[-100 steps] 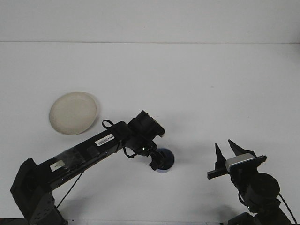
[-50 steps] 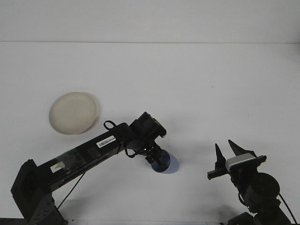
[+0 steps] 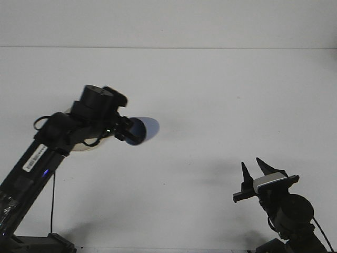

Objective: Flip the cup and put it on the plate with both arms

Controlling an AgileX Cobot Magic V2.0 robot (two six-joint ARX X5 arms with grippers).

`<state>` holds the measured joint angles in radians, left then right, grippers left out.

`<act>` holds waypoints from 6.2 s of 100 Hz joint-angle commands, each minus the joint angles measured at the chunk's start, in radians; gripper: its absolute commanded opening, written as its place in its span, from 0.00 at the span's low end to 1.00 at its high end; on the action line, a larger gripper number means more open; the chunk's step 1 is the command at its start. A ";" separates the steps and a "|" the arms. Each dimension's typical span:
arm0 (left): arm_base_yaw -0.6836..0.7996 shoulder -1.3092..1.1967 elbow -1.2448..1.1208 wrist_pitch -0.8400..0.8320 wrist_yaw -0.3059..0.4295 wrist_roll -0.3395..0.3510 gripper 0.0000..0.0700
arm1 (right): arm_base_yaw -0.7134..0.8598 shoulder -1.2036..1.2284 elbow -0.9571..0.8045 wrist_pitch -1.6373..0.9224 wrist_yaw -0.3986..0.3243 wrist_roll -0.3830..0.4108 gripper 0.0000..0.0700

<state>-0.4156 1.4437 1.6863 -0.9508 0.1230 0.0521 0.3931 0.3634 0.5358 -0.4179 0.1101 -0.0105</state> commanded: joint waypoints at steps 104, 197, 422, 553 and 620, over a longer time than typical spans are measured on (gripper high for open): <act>0.608 0.438 0.029 -0.045 -0.015 0.060 0.03 | 0.004 0.005 0.005 -0.002 0.002 0.010 0.44; 0.602 -0.253 -0.037 0.047 0.140 0.040 0.02 | 0.004 -0.027 0.005 0.003 0.138 0.026 0.09; 0.428 -1.441 -1.672 1.086 -0.053 -0.121 0.02 | 0.005 -0.166 -0.013 0.079 0.309 0.047 0.00; 0.428 -1.440 -1.672 1.084 -0.053 -0.117 0.02 | -0.270 -0.213 -0.228 0.242 -0.008 -0.249 0.00; 0.428 -1.440 -1.672 1.082 -0.053 -0.117 0.02 | -0.480 -0.362 -0.523 0.328 -0.111 -0.325 0.00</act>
<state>0.0135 0.0055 0.0341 0.1196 0.0757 -0.0631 -0.0860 0.0010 0.0143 -0.0990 0.0010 -0.3264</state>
